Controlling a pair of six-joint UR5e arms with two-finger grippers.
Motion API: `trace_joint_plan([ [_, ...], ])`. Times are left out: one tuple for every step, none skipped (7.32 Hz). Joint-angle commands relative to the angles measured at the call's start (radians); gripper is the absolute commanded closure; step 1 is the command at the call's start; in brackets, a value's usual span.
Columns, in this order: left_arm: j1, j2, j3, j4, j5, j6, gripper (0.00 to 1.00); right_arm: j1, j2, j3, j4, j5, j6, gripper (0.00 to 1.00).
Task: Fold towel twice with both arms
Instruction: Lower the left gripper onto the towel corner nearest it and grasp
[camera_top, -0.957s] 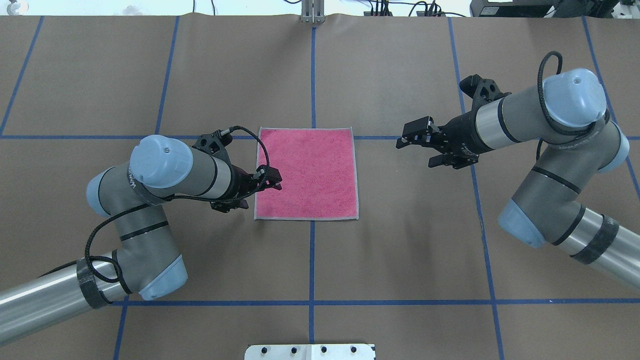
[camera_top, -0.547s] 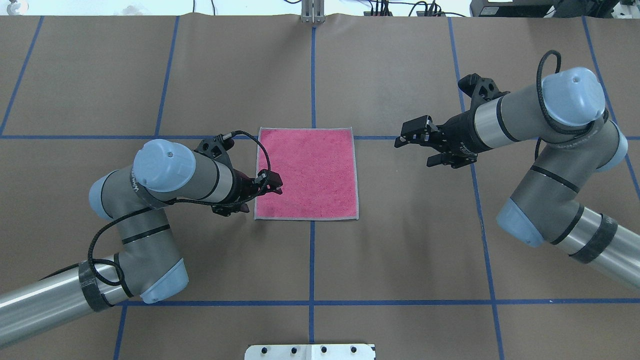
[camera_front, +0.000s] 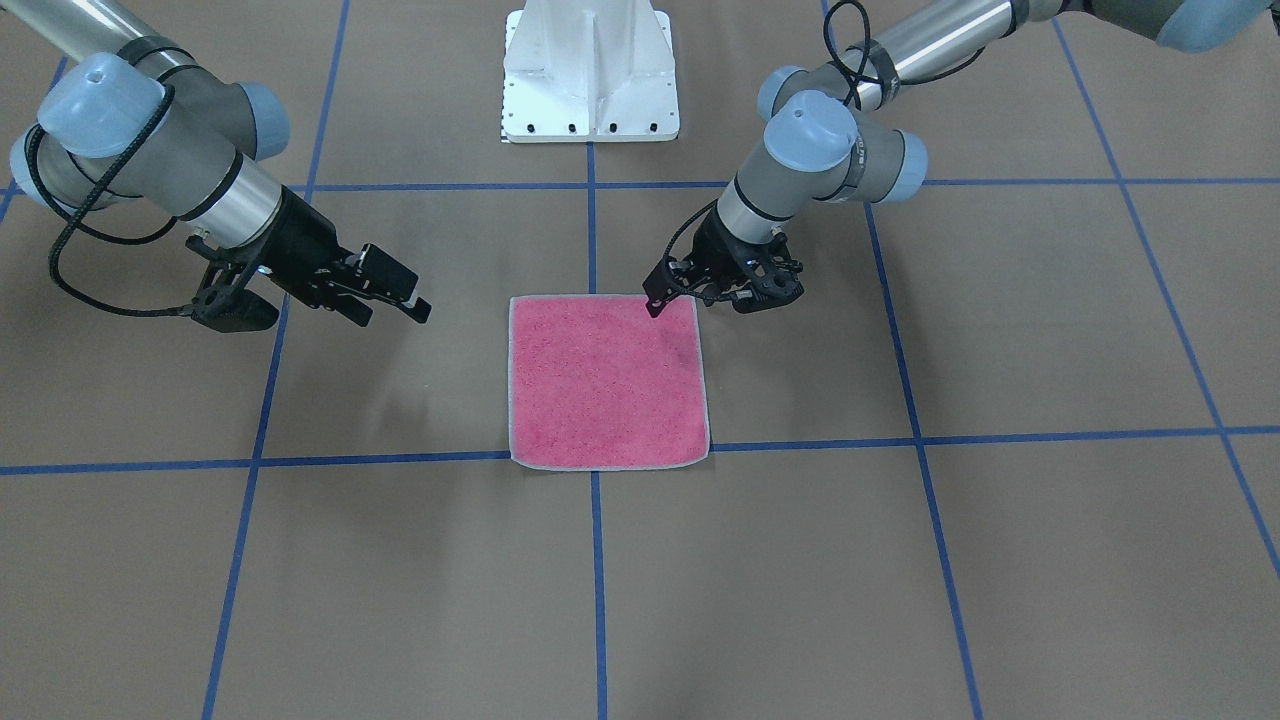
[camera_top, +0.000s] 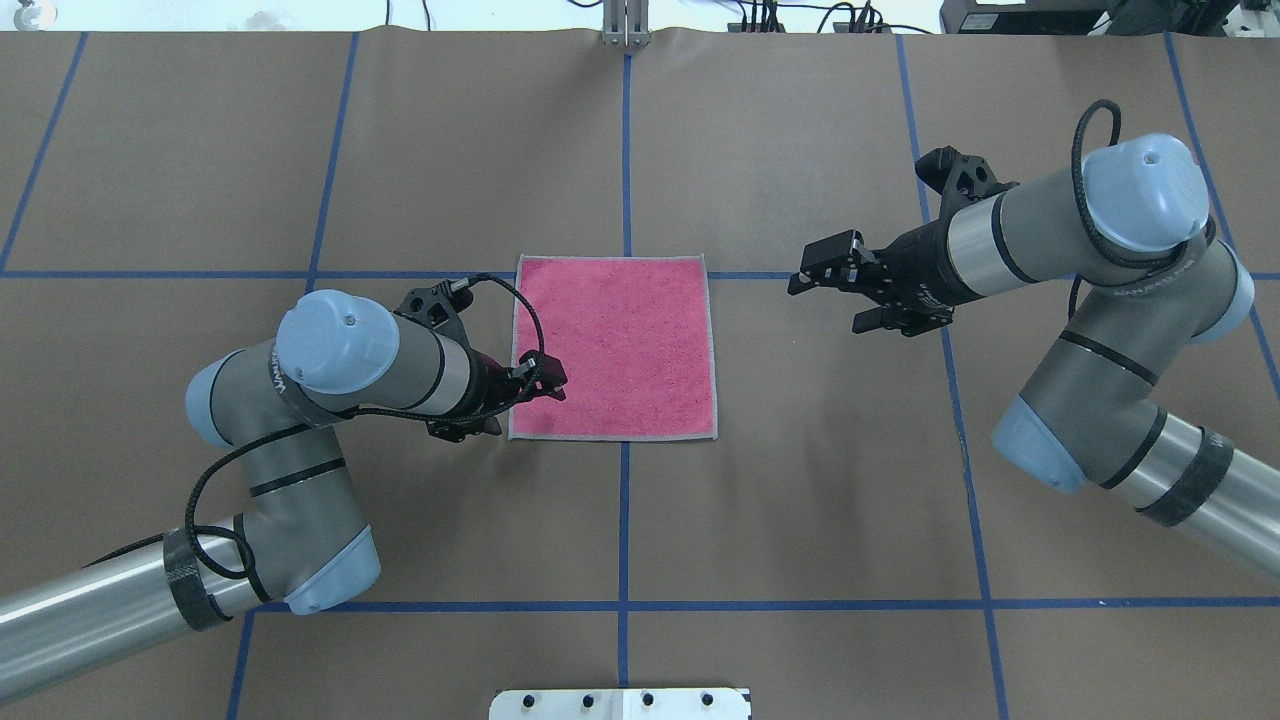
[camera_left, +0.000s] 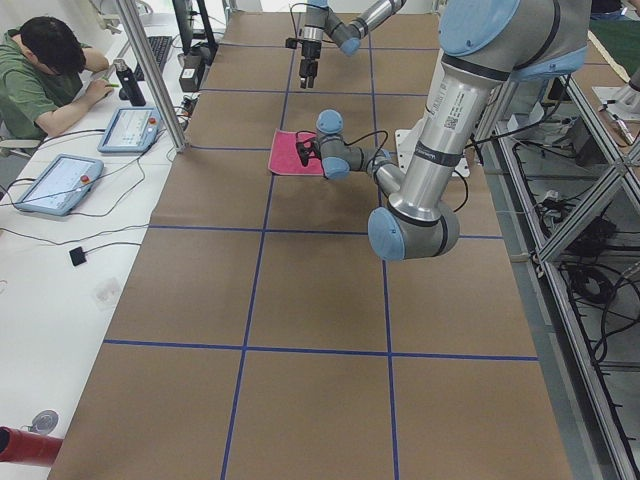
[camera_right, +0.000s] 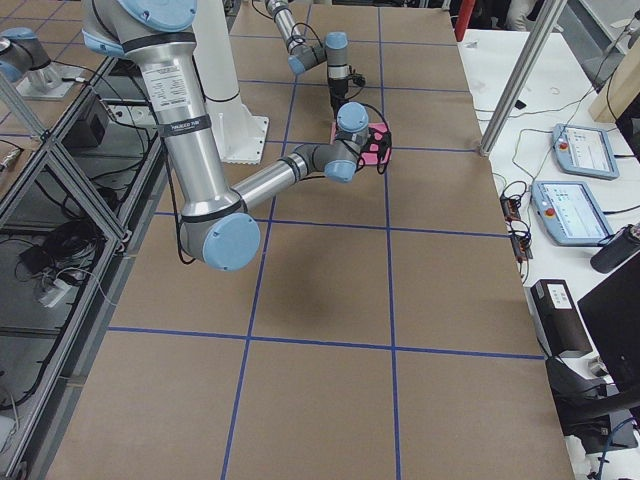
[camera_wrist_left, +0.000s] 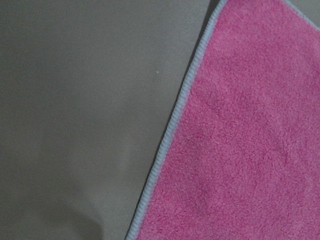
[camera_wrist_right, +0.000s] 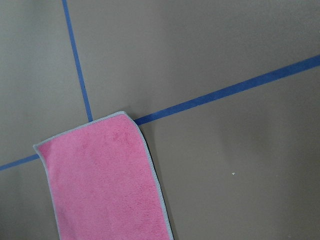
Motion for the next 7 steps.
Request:
trace_joint_plan([
  [0.009,0.001,0.001,0.000,0.000,0.000,0.08,0.000,0.001,0.001,0.000,0.000,0.000,0.01],
  [0.011,0.000,0.001,0.000,0.000,0.000,0.08,0.000,0.001,0.001,0.000,0.000,0.000,0.01],
  [0.011,0.000,0.001,0.000,0.000,0.000,0.09,0.000,0.001,0.001,0.000,0.000,-0.002,0.01],
  [0.011,0.000,0.001,0.000,0.000,-0.002,0.13,0.000,0.001,-0.001,0.000,0.000,-0.002,0.01],
  [0.012,0.000,0.001,0.000,0.000,-0.002,0.14,0.000,0.001,-0.001,-0.002,0.000,0.000,0.01],
  [0.012,0.000,0.001,0.000,0.000,-0.002,0.17,0.000,0.001,-0.001,0.000,0.000,-0.002,0.01],
  [0.012,0.000,0.000,-0.001,0.000,-0.003,0.19,0.000,0.001,-0.001,-0.002,0.002,-0.002,0.01],
])
